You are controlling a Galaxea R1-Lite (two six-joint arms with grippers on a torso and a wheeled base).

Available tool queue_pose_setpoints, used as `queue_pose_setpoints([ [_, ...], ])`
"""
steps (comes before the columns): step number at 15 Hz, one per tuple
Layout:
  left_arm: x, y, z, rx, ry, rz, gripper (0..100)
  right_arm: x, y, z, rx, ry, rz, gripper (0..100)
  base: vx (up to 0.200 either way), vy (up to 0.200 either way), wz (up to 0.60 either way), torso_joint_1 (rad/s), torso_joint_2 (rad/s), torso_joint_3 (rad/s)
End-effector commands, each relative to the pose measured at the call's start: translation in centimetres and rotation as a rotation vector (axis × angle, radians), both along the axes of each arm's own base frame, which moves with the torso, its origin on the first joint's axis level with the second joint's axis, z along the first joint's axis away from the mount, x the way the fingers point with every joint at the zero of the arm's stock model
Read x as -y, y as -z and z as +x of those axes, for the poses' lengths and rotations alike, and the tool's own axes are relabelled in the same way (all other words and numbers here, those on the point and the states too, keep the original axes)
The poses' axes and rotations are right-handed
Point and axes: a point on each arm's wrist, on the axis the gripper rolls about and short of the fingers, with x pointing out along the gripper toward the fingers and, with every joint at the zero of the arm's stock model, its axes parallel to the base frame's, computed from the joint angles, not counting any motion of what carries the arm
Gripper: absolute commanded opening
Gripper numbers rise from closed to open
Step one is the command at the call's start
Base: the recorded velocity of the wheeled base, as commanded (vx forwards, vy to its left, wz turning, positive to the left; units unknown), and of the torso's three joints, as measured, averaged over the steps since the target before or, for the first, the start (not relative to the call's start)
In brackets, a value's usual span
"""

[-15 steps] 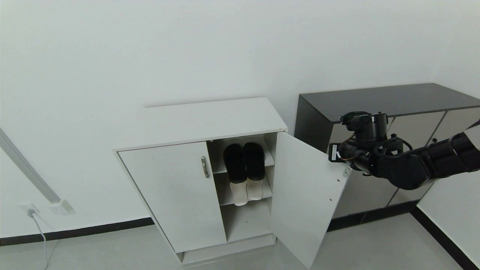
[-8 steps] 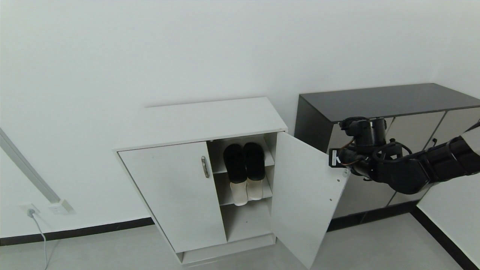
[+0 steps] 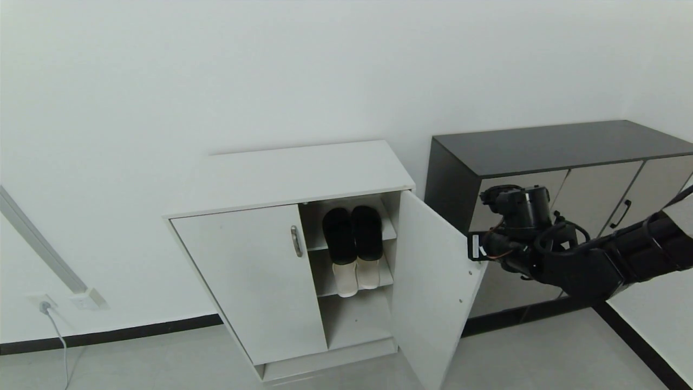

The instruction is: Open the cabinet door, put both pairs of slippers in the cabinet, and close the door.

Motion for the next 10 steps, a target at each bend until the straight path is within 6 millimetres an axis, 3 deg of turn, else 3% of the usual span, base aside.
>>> queue_pose_setpoints([
  [1, 0.0, 0.0, 0.0, 0.000, 0.000, 0.000, 0, -2.1, -0.6, -2.6, 0.014, -0.083, 0.006, 0, 0.000, 0.000, 0.00, 0.000, 0.00, 0.000],
  [4, 0.0, 0.0, 0.0, 0.000, 0.000, 0.000, 0, -5.1, -0.7, -5.3, 0.015, -0.196, 0.013, 0, 0.000, 0.000, 0.00, 0.000, 0.00, 0.000],
  [10, 0.0, 0.0, 0.0, 0.000, 0.000, 0.000, 0, -5.9, -1.3, -7.1, 0.047, -0.256, 0.016, 0, 0.000, 0.000, 0.00, 0.000, 0.00, 0.000],
])
